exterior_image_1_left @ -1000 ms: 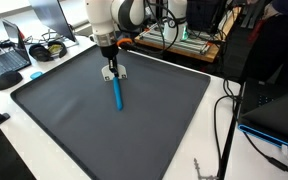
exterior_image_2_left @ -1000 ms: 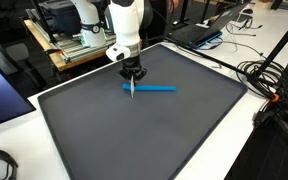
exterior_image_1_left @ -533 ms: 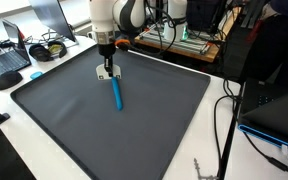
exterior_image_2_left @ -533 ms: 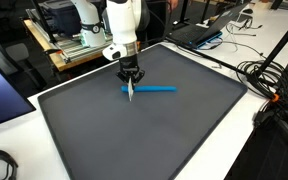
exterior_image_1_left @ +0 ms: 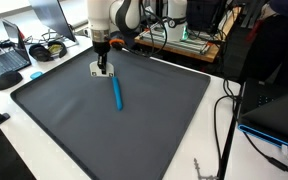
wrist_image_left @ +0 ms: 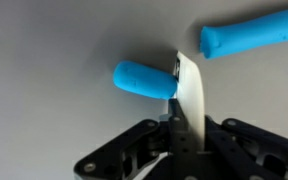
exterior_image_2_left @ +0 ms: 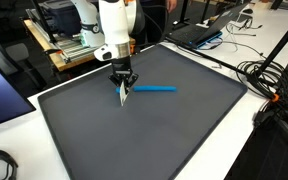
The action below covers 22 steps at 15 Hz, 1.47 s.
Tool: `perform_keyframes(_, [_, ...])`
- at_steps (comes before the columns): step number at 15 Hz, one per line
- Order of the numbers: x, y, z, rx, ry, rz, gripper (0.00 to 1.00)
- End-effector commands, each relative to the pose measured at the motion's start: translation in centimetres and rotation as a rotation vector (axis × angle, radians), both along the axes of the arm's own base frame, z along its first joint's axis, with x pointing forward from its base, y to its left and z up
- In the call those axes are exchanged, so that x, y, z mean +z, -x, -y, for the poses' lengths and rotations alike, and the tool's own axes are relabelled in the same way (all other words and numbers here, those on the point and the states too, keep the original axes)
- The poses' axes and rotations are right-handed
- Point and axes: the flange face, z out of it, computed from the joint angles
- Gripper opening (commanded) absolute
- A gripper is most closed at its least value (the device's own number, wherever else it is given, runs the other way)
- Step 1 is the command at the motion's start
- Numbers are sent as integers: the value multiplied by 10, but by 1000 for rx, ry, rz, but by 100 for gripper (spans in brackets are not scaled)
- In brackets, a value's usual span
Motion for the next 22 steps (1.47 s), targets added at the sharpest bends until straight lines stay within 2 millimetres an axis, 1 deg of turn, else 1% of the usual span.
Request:
perform_keyframes(1, [11,6,9,22,22,5,1])
perform_keyframes(3, [23,8,10,38,20,15,1])
perform_keyframes(7, [54,9,-2,96,12,37,1])
perform_keyframes(9, [69,9,-12,128,9,36,1])
perform_keyframes(12, [83,7,-32,183,8,25,1])
perform_keyframes(14, [87,3,-48,206,1,13,1])
perform_keyframes(17, [88,-2,-67,222,1,-3,1])
perform_keyframes(21, [80,-9,-91,222,0,-18,1])
perform_keyframes(22, [78,-10,-95,215,4,-19,1])
